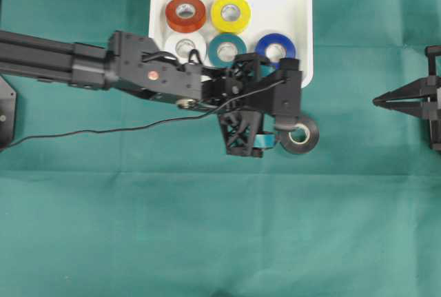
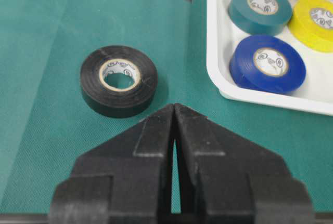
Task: Put the tape into the white case with the left arm.
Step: 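Reach the left gripper across to the black roll and grasp it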
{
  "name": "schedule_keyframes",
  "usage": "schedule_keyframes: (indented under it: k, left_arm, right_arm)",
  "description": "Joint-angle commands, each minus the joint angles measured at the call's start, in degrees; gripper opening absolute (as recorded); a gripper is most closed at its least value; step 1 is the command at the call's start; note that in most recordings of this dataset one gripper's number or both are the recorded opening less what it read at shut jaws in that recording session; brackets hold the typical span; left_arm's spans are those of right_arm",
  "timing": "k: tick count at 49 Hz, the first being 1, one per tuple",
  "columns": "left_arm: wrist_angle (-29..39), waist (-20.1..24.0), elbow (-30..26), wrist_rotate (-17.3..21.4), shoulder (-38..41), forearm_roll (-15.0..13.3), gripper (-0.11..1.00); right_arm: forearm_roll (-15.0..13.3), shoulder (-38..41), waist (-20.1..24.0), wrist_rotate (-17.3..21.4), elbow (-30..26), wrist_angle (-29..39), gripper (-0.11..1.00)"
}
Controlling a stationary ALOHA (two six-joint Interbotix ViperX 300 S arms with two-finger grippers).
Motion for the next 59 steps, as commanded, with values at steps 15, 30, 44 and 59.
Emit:
schedule_keyframes:
  k: [15,30,44,59]
  left_arm:
    - [1.7,0.4,-8.7,0.3,5.0,0.3,0.92]
    - [1.5,1.8,-11.3,0.4,9.2,0.3,0.91]
    - [1.2,2.4,-13.3,0.4,12.8,0.3,0.9]
    - [1.3,2.3,-13.3,0.4,12.9,0.3,0.56]
  right_arm:
    - [-0.1,0.4,0.0,0.1,-0.6,-0.4,-0.09]
    - [-0.1,0.4,0.0,0.1,-0.7,-0.5,-0.09]
    - [-0.1,0.4,0.0,0.1,-0.6,-0.5,-0.09]
    - [-0.1,0.4,0.0,0.1,-0.6,-0.5,-0.09]
